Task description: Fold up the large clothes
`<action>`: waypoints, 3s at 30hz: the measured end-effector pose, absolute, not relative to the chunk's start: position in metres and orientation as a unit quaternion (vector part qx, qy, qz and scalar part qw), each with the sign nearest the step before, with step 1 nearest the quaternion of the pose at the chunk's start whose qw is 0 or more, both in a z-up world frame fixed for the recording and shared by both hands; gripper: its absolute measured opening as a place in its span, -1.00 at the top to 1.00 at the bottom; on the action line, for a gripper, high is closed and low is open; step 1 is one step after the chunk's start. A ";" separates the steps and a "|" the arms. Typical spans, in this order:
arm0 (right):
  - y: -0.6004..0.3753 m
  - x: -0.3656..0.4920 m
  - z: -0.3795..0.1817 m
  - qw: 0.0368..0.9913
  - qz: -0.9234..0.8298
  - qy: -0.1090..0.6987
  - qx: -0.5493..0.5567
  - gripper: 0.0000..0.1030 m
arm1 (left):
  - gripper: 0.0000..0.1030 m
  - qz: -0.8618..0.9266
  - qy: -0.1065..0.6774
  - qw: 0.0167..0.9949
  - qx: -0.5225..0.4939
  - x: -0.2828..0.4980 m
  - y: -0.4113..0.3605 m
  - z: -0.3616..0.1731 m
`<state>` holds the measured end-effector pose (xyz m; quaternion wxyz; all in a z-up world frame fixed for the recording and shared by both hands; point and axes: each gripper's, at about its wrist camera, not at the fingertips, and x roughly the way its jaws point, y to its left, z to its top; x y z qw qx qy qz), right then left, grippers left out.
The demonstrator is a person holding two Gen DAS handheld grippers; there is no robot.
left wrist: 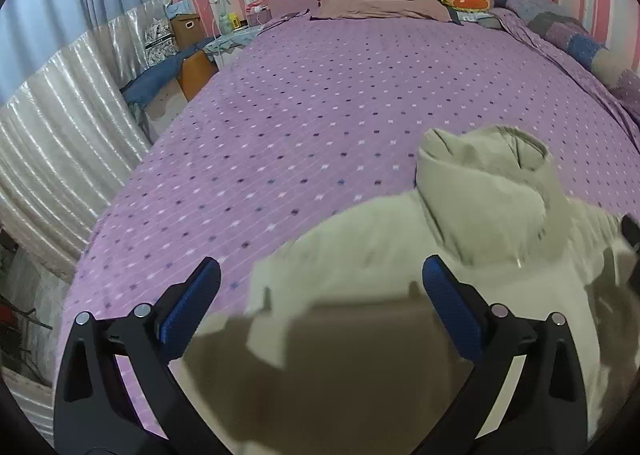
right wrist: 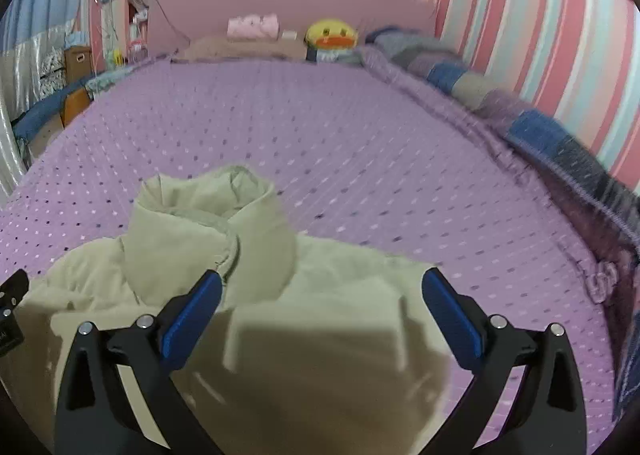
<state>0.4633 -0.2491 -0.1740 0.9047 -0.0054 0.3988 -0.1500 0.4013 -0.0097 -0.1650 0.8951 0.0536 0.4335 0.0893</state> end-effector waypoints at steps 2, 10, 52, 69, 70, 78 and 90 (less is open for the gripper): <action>-0.250 0.479 -0.189 0.902 -0.153 0.405 -0.012 -0.94 | -0.94 0.098 0.430 0.896 0.049 0.417 -0.008 -0.181; -0.263 0.495 -0.228 0.918 -0.154 0.365 -0.003 -0.96 | -0.94 0.093 0.416 0.904 -0.023 0.438 0.006 -0.234; -0.286 0.526 -0.281 0.910 -0.062 0.401 0.081 -0.97 | -0.94 0.063 0.393 0.916 -0.044 0.449 0.014 -0.268; -0.277 0.540 -0.286 0.899 -0.082 0.427 0.048 -0.97 | -0.94 0.106 0.411 0.905 0.000 0.460 -0.002 -0.274; -0.275 0.541 -0.286 0.896 -0.085 0.434 0.042 -0.97 | -0.94 0.109 0.420 0.901 0.006 0.462 -0.003 -0.275; -0.266 0.504 -0.264 0.873 -0.069 0.483 -0.018 -0.95 | -0.90 0.077 0.454 0.886 0.048 0.424 -0.003 -0.248; -0.309 0.213 -0.158 0.940 -0.017 0.318 0.124 -0.96 | -0.94 0.021 0.359 0.931 -0.060 0.159 0.042 -0.138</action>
